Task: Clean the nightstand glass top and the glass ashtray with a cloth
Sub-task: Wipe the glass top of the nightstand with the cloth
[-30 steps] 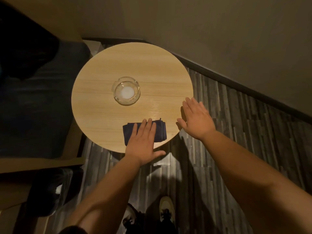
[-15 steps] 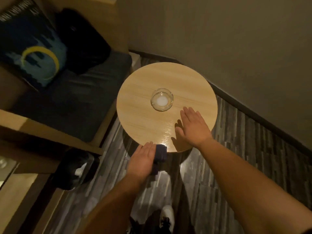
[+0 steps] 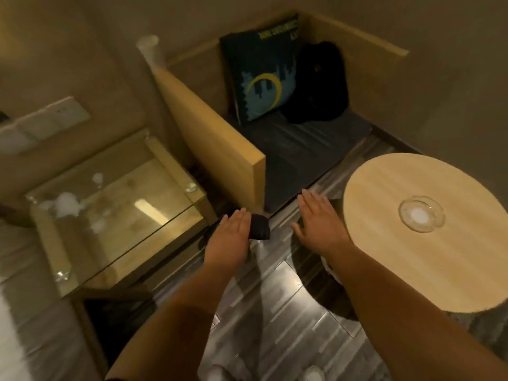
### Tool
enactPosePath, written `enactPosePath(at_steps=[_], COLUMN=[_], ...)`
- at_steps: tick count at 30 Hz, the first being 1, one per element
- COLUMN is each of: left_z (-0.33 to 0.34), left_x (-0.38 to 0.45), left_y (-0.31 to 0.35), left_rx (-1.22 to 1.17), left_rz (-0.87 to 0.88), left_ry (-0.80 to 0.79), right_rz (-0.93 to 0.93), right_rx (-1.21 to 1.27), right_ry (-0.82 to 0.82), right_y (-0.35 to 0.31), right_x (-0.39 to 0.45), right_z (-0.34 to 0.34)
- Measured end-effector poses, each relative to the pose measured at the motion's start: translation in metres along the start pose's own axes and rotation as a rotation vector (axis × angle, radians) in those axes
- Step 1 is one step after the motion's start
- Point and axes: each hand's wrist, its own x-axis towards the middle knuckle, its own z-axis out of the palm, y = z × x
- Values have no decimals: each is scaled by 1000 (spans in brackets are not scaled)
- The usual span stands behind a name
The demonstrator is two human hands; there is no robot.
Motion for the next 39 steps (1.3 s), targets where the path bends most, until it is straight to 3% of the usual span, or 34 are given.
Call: enactPosePath(at_steps=[12, 21, 29, 39], left_z=[-59, -70, -64, -52], left_x=[-68, -96, -68, -9], left_y=[-241, -357, -435, -495], left_rx=[-20, -58, -103, -177], left_rz=[-296, -503, -673, -808], left_ry=[170, 197, 184, 223], right_rz=[-282, -497, -635, -731], right_rx=[-28, -66, -53, -93], right_ry=[-6, -19, -126, -229], right_y=[-225, -353, -425, -444], right_x=[109, 198, 299, 394], right_z=[2, 15, 50, 98])
